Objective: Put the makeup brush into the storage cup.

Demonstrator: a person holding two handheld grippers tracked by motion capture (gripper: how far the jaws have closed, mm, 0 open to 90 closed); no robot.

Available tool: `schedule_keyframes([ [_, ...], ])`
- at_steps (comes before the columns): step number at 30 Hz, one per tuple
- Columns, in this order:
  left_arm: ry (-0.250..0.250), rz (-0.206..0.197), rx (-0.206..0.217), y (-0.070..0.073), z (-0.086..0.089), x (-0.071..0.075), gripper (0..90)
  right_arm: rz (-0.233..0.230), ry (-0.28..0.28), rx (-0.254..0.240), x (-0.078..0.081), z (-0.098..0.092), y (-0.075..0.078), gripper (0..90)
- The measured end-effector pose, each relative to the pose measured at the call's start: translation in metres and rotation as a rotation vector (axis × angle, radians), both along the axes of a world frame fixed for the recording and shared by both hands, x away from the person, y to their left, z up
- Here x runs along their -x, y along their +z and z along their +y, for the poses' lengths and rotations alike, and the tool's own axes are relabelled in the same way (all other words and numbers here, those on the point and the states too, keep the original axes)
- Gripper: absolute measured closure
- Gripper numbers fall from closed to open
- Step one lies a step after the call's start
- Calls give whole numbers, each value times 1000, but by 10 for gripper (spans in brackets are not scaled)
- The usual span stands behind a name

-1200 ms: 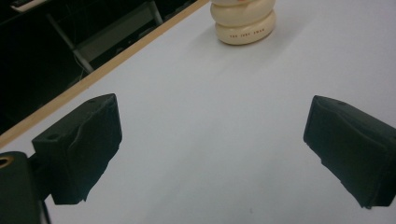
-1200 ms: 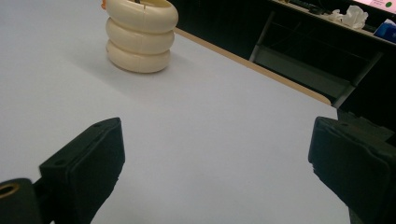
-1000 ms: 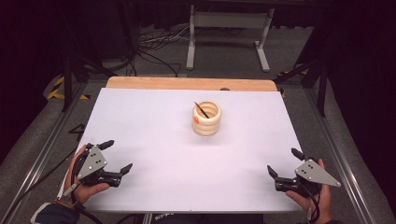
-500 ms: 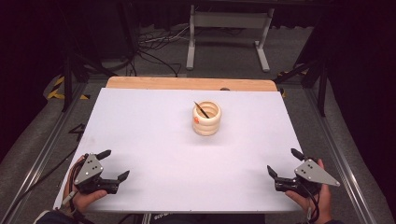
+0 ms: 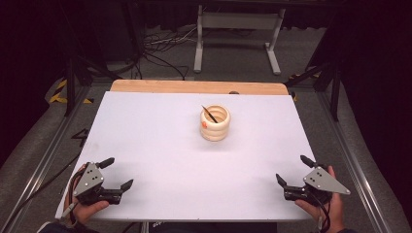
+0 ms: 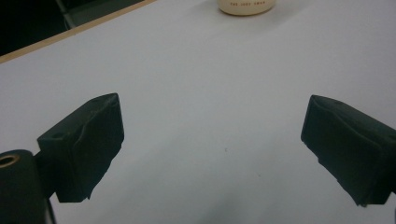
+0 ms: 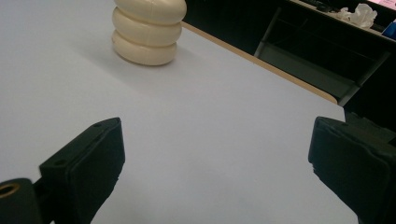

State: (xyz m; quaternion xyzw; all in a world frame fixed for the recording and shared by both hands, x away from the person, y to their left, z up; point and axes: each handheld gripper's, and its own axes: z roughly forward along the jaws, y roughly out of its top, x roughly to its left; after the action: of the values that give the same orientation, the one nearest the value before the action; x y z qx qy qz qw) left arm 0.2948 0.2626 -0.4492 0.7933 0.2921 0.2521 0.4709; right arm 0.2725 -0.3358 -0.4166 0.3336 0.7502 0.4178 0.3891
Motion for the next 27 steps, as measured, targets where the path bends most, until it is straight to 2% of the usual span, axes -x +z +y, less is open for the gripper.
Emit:
schedule_keyframes([
  [8,-4,-19,-9,2,0,2,70,-5,-1,0,2,1,1,44],
  [14,-6,-15,-20,1,0,3,70,-2,-3,0,0,1,1,45],
  [20,10,-26,-8,2,3,6,70,-4,7,1,-1,4,1,44],
  [27,25,-27,-16,2,4,9,70,-6,13,0,-4,5,2,45],
])
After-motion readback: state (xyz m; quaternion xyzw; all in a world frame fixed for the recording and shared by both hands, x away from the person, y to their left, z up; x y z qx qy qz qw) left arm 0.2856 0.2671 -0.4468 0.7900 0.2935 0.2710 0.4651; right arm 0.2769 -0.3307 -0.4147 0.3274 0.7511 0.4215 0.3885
